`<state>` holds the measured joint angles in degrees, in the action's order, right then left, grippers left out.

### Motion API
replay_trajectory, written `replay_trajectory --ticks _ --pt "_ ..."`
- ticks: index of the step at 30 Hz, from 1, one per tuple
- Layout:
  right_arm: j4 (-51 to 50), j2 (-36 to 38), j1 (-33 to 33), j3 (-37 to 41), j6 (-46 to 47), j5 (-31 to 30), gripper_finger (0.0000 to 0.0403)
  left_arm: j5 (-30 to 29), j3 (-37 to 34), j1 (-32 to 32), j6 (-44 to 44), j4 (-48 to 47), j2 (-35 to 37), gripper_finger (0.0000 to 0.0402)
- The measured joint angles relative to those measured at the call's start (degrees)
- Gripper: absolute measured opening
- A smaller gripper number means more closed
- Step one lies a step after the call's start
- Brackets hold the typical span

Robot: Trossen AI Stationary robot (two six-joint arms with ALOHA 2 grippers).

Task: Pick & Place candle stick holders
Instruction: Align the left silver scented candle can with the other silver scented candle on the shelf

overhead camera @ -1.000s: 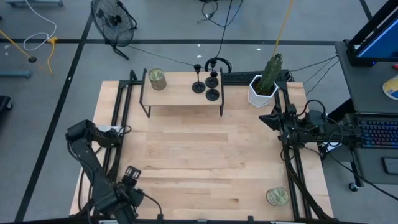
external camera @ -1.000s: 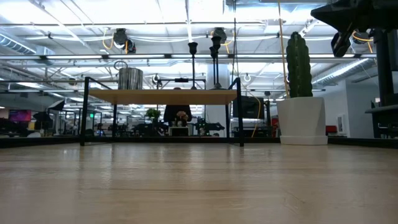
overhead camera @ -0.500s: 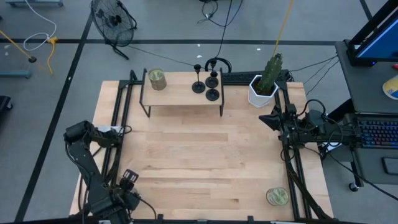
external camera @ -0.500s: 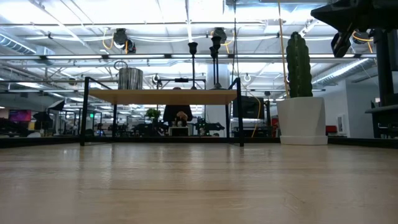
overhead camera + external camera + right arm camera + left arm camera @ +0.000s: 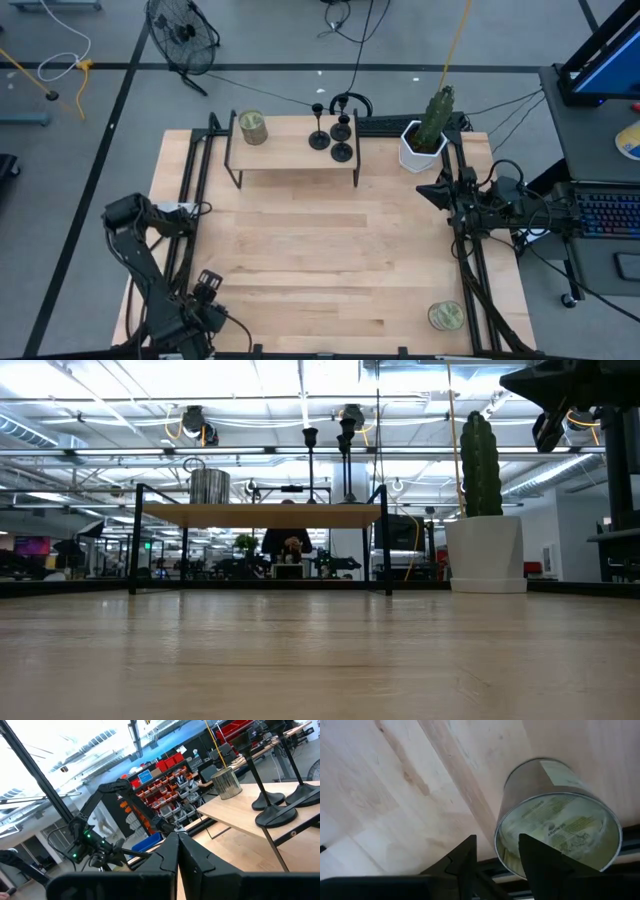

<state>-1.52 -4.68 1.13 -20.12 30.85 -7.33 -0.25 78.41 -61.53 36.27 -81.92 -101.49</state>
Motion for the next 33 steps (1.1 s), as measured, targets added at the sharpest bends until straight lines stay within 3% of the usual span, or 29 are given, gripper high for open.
replay_trajectory --ticks 16,33 --pt "0.0 0.0 0.0 0.0 1.4 0.0 0.0 0.1 -8.3 0.2 0.2 8.9 6.7 0.0152" --pt "0.0 0.0 0.0 0.0 0.9 0.0 0.0 0.2 -11.3 0.6 1.8 14.4 6.7 0.0152"
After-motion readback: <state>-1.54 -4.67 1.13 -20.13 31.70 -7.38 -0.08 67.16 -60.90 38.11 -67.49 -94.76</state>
